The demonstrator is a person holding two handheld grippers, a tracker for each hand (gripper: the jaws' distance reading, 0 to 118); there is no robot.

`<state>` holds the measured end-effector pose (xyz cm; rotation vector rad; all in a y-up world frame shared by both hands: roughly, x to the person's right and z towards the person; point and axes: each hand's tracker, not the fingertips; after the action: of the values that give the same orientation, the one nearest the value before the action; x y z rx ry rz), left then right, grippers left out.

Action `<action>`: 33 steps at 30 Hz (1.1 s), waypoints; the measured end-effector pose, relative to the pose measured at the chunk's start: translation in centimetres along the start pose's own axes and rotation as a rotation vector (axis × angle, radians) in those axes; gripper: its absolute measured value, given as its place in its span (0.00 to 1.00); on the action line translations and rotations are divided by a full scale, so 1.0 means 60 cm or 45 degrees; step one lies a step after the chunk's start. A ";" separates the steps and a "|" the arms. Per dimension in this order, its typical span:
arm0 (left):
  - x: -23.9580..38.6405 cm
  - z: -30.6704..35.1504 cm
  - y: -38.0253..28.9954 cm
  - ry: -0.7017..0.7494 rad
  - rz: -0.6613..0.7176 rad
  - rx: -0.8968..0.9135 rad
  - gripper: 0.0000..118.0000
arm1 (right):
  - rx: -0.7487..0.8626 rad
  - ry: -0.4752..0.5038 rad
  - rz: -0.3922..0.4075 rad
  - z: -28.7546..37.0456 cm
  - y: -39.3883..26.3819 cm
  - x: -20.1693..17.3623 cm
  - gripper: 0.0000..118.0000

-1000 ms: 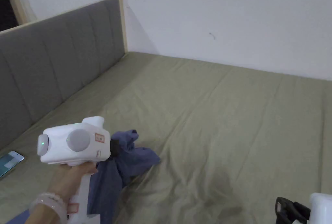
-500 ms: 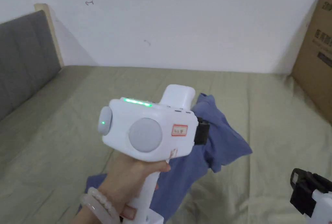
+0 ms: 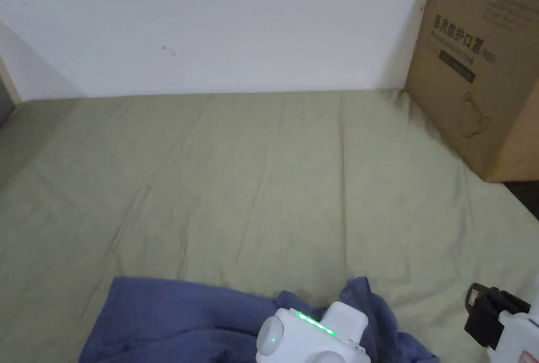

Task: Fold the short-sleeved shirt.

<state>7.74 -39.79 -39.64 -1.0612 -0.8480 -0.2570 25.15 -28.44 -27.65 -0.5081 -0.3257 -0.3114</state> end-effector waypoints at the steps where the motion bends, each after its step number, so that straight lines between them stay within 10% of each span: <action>1: -0.002 0.004 0.001 -0.001 0.009 -0.007 0.68 | -0.008 0.003 -0.006 -0.002 -0.002 -0.001 0.00; 3: -0.020 0.030 -0.001 -0.002 0.048 0.010 0.91 | -0.021 0.018 -0.008 -0.005 -0.005 -0.008 0.00; 9: -0.106 0.162 -0.021 0.126 0.235 0.230 0.90 | -0.052 0.053 0.065 -0.013 -0.011 -0.038 0.00; 10: -0.131 0.185 -0.031 0.140 0.283 0.270 0.86 | -0.058 0.065 0.072 -0.015 -0.013 -0.043 0.00; 14: -0.216 0.239 -0.081 0.286 0.445 0.338 0.10 | -0.086 0.102 0.088 -0.025 -0.022 -0.065 0.00; 23: -0.369 0.249 -0.160 0.424 0.681 0.284 0.00 | -0.133 0.142 0.152 -0.047 -0.034 -0.117 0.00; 28: -0.466 0.226 -0.104 0.464 0.672 0.242 0.70 | -0.159 0.142 0.176 -0.059 -0.037 -0.128 0.00; 33: -0.561 0.161 -0.069 0.572 0.834 0.144 0.73 | -0.195 0.121 0.175 -0.072 -0.043 -0.117 0.00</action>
<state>-21.75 -40.38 -58.99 -1.0643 -0.0885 0.1070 18.81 -31.33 -32.76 -0.6609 -0.1745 -0.2271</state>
